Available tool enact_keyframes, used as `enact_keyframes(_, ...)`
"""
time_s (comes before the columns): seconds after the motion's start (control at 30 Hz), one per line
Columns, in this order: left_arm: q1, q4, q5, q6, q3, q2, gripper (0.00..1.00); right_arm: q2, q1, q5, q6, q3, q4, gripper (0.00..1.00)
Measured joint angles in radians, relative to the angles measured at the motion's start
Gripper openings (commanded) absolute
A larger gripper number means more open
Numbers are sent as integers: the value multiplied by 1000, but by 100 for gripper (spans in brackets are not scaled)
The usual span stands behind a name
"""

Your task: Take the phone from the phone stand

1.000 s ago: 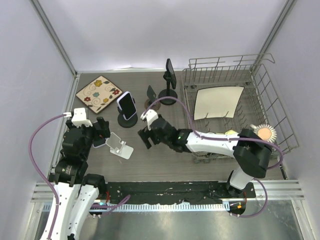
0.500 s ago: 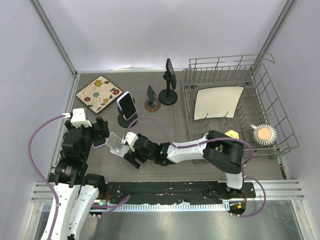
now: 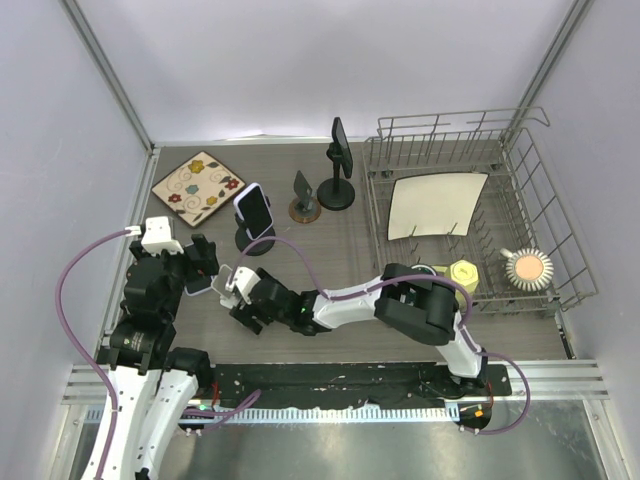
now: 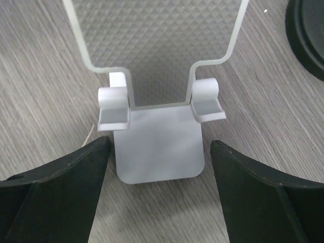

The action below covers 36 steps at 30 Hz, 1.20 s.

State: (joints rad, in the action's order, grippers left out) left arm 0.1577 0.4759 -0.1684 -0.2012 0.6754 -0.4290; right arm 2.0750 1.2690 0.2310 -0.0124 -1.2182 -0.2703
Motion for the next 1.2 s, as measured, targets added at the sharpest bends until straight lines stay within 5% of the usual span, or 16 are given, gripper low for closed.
enact_keyframes(0.4, 0, 0, 0, 0, -2, 0, 100, -7, -2, 35, -53, 32, -86, 38)
enact_keyframes(0.87, 0, 0, 1, 0, -3, 0, 100, -185, -55, 291, -180, 228, 55, 37)
enact_keyframes(1.2, 0, 0, 1, 0, -3, -1, 100, -162, -274, 241, -270, 171, 112, 40)
